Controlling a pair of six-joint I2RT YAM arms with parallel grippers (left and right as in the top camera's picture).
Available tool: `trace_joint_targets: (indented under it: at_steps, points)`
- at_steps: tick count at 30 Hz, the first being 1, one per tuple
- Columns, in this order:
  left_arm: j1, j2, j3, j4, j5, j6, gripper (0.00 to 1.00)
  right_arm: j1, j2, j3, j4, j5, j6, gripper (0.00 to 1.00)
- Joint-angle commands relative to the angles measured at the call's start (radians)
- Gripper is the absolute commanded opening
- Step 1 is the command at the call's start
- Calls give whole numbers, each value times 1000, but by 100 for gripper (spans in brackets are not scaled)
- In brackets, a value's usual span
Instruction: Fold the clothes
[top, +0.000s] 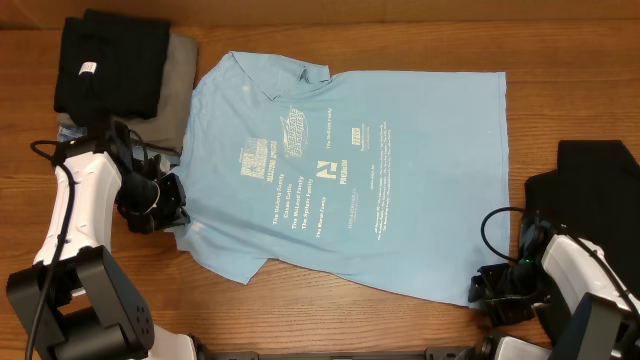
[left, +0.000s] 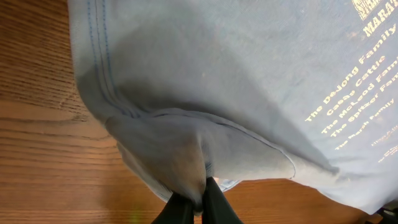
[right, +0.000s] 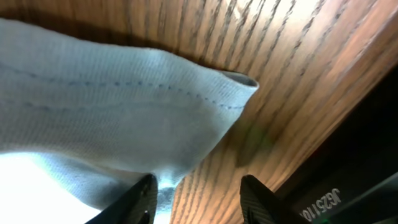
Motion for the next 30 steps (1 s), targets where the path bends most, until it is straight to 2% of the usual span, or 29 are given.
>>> trace_joint_targets:
  at_steps: [1, 6, 9, 13, 18, 25, 30]
  points:
    - [1, -5, 20, 2, 8, 23, 8, 3, 16, -92, 113, -40, 71, 45]
    - [1, -5, 20, 0, 9, 23, 8, 3, 16, -119, 154, -61, 67, 25]
    - [1, -5, 20, 0, 13, 23, 8, 3, 16, -118, 151, -62, 65, 18]
    - [1, -5, 20, 1, 15, 23, 8, 3, 16, -117, 153, -57, 65, 17]
    - [1, -5, 20, 0, 15, 23, 8, 3, 16, -116, 154, -50, 64, 4]
    - [1, -5, 20, 1, 15, 23, 8, 3, 7, -3, 41, -49, -26, 4]
    - [1, -5, 20, 0, 15, 23, 8, 3, -26, 89, -28, -41, -27, 4]
